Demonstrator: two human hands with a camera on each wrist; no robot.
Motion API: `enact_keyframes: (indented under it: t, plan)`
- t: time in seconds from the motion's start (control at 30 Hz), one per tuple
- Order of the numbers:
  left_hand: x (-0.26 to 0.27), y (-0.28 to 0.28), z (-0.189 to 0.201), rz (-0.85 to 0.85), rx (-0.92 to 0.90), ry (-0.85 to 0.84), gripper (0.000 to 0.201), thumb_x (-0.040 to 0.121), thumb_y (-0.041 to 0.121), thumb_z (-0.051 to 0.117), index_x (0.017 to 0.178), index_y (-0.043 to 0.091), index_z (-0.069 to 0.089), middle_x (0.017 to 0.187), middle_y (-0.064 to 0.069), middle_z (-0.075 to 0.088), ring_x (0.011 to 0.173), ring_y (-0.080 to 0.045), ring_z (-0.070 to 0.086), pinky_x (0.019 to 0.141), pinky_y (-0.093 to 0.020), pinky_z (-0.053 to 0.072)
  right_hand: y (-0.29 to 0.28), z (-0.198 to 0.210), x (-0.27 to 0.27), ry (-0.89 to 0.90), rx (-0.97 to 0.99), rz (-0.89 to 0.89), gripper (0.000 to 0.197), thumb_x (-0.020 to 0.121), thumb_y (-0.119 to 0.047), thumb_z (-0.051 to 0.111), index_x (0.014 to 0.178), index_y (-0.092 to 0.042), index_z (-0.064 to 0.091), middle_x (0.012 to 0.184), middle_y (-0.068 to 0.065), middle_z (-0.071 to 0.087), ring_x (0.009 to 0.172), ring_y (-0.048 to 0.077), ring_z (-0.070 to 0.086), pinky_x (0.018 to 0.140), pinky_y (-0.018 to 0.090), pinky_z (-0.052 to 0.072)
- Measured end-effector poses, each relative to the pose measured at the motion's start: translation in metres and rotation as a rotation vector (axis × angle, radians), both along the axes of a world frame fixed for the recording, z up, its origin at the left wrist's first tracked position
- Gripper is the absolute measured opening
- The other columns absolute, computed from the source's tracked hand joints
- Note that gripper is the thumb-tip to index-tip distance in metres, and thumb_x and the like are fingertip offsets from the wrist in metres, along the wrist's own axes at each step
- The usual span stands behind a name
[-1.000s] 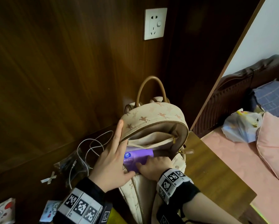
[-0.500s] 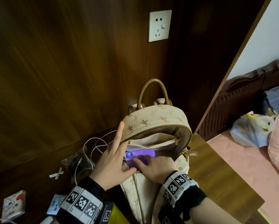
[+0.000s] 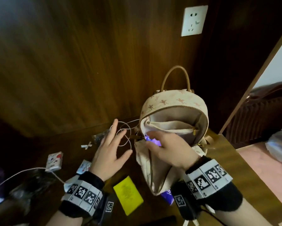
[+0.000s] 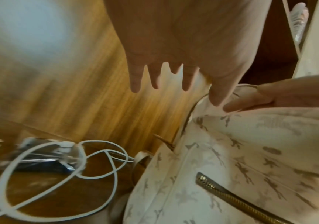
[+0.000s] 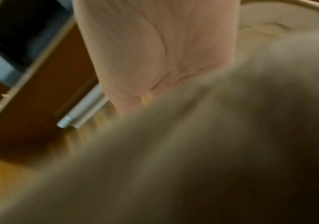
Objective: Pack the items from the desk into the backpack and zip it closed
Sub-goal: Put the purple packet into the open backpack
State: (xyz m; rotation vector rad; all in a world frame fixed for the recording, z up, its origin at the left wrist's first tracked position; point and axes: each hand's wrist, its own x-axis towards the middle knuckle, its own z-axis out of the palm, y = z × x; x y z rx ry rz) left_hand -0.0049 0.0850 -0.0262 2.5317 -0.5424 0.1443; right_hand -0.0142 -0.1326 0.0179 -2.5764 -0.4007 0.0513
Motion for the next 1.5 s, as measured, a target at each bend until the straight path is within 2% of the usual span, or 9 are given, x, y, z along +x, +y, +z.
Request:
enact_keyframes:
  t: [0.23, 0.43, 0.53, 0.83, 0.97, 1.1, 1.2, 1.33, 1.5]
  plan:
    - [-0.024, 0.065, -0.01, 0.305, 0.039, -0.013, 0.057, 0.088, 0.04, 0.058, 0.139, 0.023, 0.041, 0.157, 0.01, 0.005, 0.141, -0.023, 0.022, 0.109, -0.046, 0.029, 0.035, 0.043, -0.003, -0.099, 0.067, 0.107, 0.04, 0.092, -0.042, 0.049, 0.127, -0.023, 0.055, 0.114, -0.004, 0.067, 0.104, 0.015, 0.061, 0.087, 0.033, 0.048]
    - [-0.048, 0.109, -0.01, 0.427, 0.003, -0.067, 0.051, 0.088, 0.033, 0.061, 0.135, 0.016, 0.048, 0.149, 0.0, 0.033, 0.136, -0.019, 0.031, 0.108, -0.033, 0.021, 0.084, 0.058, -0.01, -0.216, 0.153, 0.21, 0.034, 0.092, -0.035, 0.051, 0.123, -0.021, 0.058, 0.107, -0.006, 0.067, 0.099, 0.01, 0.061, 0.085, 0.031, 0.051]
    - [-0.062, 0.14, -0.009, 0.493, -0.004, -0.069, 0.048, 0.087, 0.036, 0.058, 0.13, 0.016, 0.053, 0.142, -0.001, 0.044, 0.131, -0.02, 0.038, 0.107, -0.037, 0.031, 0.121, 0.056, -0.012, -0.175, 0.238, 0.266, 0.03, 0.092, -0.032, 0.052, 0.119, -0.021, 0.061, 0.103, -0.007, 0.067, 0.095, 0.007, 0.062, 0.083, 0.03, 0.051]
    - [-0.122, 0.275, -0.024, 0.78, 0.055, 0.053, 0.031, 0.085, 0.027, 0.064, 0.113, 0.015, 0.065, 0.126, -0.003, 0.056, 0.114, -0.027, 0.053, 0.092, -0.038, 0.044, 0.251, 0.005, -0.016, -0.024, 0.186, 0.401, 0.025, 0.093, -0.027, 0.05, 0.112, -0.02, 0.064, 0.106, -0.004, 0.068, 0.097, 0.008, 0.062, 0.084, 0.033, 0.052]
    - [-0.16, 0.335, -0.044, 0.919, -0.006, 0.167, 0.024, 0.081, 0.025, 0.066, 0.097, 0.008, 0.07, 0.11, -0.016, 0.063, 0.102, -0.039, 0.058, 0.09, -0.044, 0.046, 0.309, -0.023, -0.029, 0.085, 0.129, 0.484, 0.023, 0.091, -0.025, 0.05, 0.107, -0.022, 0.066, 0.101, -0.006, 0.07, 0.095, 0.012, 0.064, 0.084, 0.036, 0.052]
    - [-0.199, 0.379, -0.07, 1.055, -0.059, 0.298, 0.037, 0.08, 0.025, 0.07, 0.109, 0.004, 0.066, 0.114, -0.02, 0.061, 0.109, -0.039, 0.056, 0.094, -0.043, 0.043, 0.362, -0.044, -0.05, 0.151, 0.076, 0.563, 0.024, 0.092, -0.026, 0.05, 0.11, -0.022, 0.065, 0.104, -0.006, 0.069, 0.097, 0.011, 0.063, 0.084, 0.029, 0.05]
    - [-0.221, 0.403, -0.092, 1.097, -0.092, 0.449, 0.047, 0.08, 0.031, 0.072, 0.116, 0.005, 0.06, 0.112, -0.017, 0.059, 0.109, -0.033, 0.054, 0.093, -0.038, 0.042, 0.394, -0.059, -0.066, 0.228, 0.009, 0.634, 0.025, 0.092, -0.03, 0.05, 0.114, -0.024, 0.063, 0.11, -0.007, 0.068, 0.102, 0.011, 0.061, 0.084, 0.027, 0.048]
    - [-0.238, 0.413, -0.113, 1.109, -0.172, 0.553, 0.03, 0.081, 0.035, 0.069, 0.093, 0.009, 0.059, 0.089, -0.007, 0.062, 0.093, -0.031, 0.059, 0.07, -0.031, 0.038, 0.427, -0.079, -0.089, 0.326, -0.111, 0.724, 0.03, 0.092, -0.029, 0.05, 0.12, -0.022, 0.059, 0.116, -0.002, 0.065, 0.106, 0.016, 0.059, 0.086, 0.028, 0.046]
    - [-0.238, 0.41, -0.119, 1.139, -0.234, 0.657, 0.037, 0.085, 0.039, 0.064, 0.1, 0.007, 0.056, 0.099, -0.008, 0.062, 0.092, -0.026, 0.059, 0.078, -0.032, 0.043, 0.453, -0.115, -0.117, 0.427, -0.331, 0.788, 0.038, 0.09, -0.037, 0.048, 0.125, -0.022, 0.049, 0.11, 0.002, 0.065, 0.112, 0.023, 0.053, 0.093, 0.038, 0.045]
